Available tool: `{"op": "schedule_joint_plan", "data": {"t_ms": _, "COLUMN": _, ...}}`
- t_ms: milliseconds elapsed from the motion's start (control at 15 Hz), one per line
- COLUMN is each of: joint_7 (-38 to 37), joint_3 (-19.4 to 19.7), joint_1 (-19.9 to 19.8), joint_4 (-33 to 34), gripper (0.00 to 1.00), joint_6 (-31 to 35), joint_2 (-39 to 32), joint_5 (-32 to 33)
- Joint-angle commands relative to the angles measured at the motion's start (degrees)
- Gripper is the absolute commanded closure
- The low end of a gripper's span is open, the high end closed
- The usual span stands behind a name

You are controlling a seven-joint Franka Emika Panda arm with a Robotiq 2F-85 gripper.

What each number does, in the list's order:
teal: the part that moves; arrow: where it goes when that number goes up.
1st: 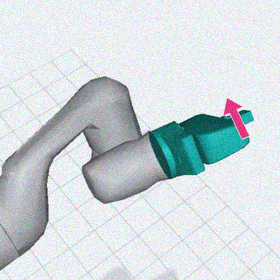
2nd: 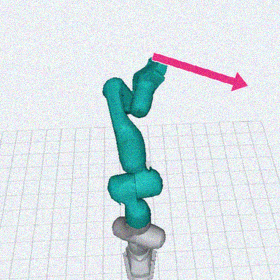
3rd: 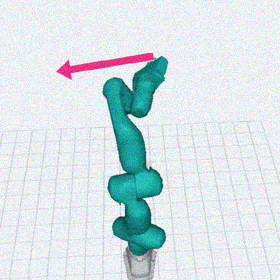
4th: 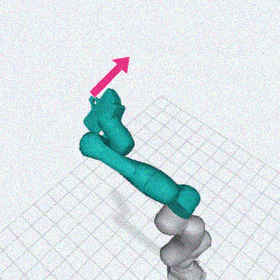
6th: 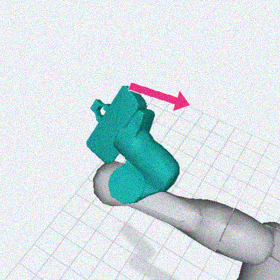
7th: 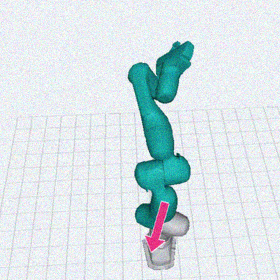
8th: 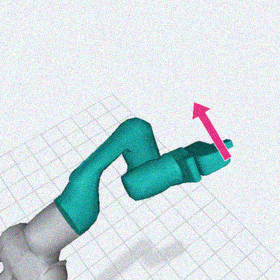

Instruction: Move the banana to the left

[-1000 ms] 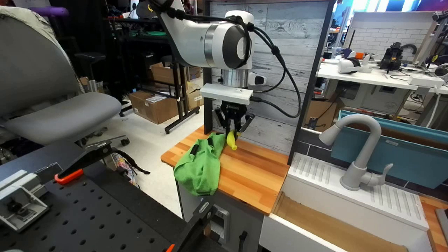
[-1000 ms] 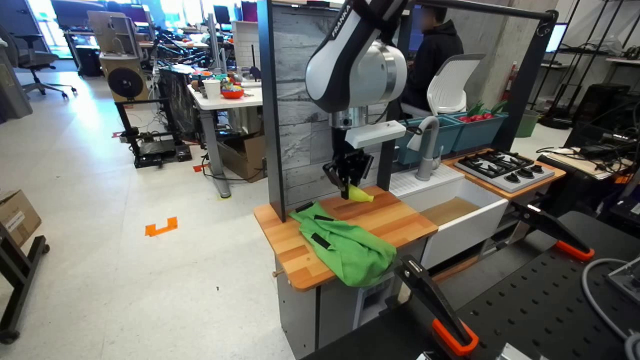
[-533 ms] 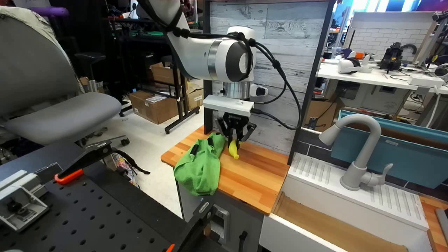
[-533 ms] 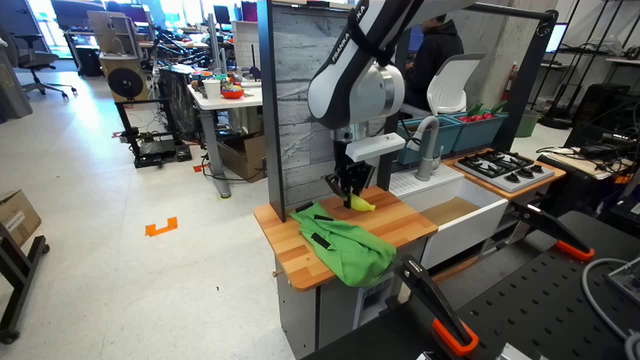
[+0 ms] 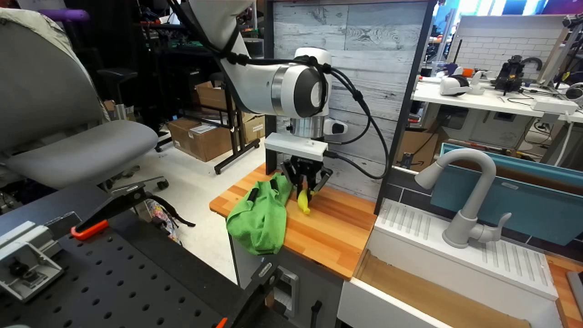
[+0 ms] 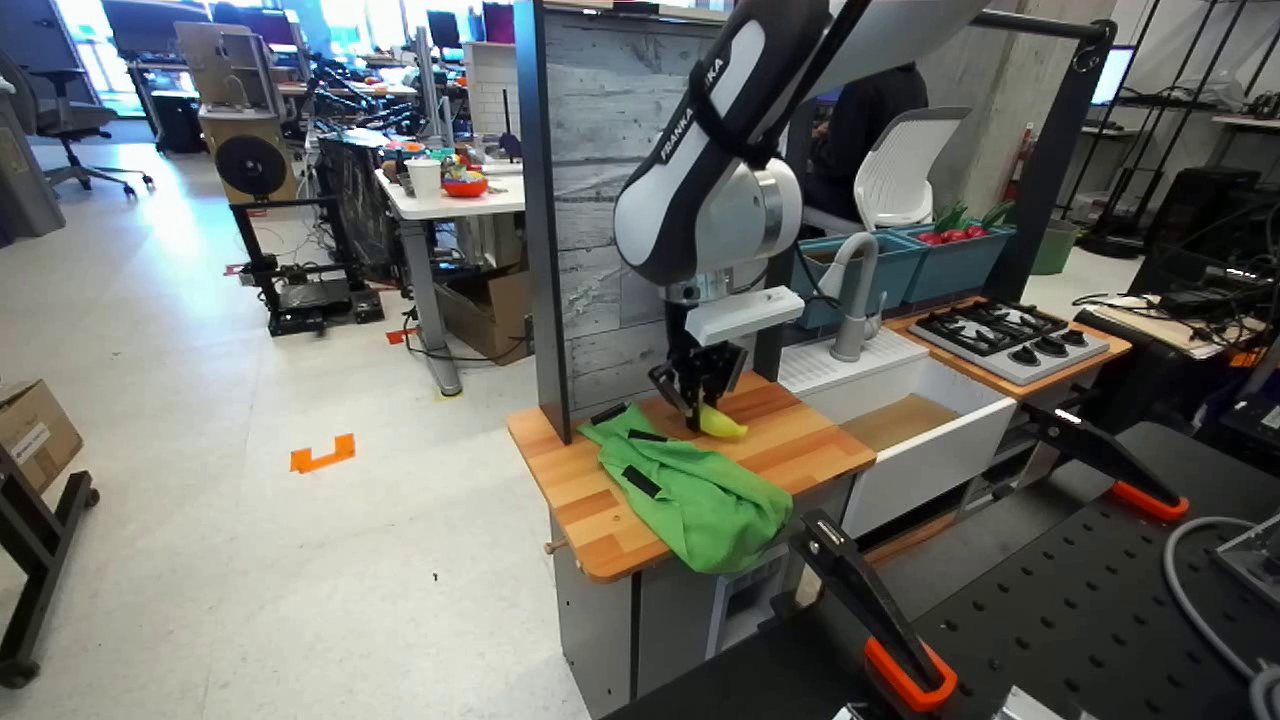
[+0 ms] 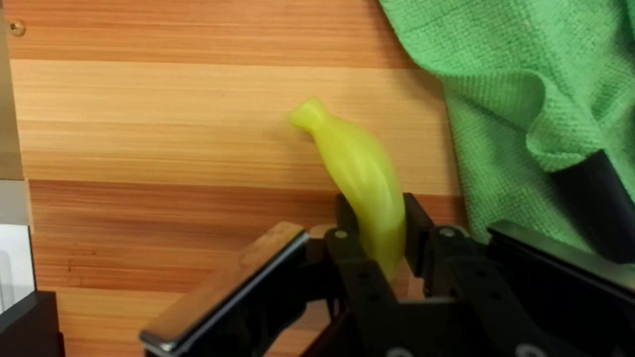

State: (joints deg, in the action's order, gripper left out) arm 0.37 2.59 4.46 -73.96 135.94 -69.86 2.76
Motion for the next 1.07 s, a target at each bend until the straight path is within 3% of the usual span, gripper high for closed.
{"op": "schedule_joint_plan", "data": {"t_ms": 0, "joint_7": -1.82, "joint_3": 0.82, "joint_1": 0.90, "joint_4": 5.97, "gripper": 0.49, "joint_6": -3.01, "joint_2": -3.21, "joint_5": 1.50}}
{"op": "schedule_joint_plan", "data": {"t_ms": 67, "joint_7": -2.08, "joint_3": 0.83, "joint_1": 0.91, "joint_4": 6.28, "gripper": 0.48, "joint_6": -3.01, "joint_2": -3.44, "joint_5": 1.51}}
{"op": "schedule_joint_plan", "data": {"t_ms": 533, "joint_7": -2.71, "joint_3": 0.59, "joint_1": 0.63, "joint_4": 7.28, "gripper": 0.01, "joint_6": -5.19, "joint_2": -3.49, "joint_5": 1.36}}
{"op": "schedule_joint_plan", "data": {"t_ms": 1000, "joint_7": -2.16, "joint_3": 0.22, "joint_1": 0.31, "joint_4": 3.46, "gripper": 0.00, "joint_6": -3.92, "joint_2": -0.51, "joint_5": 1.25}}
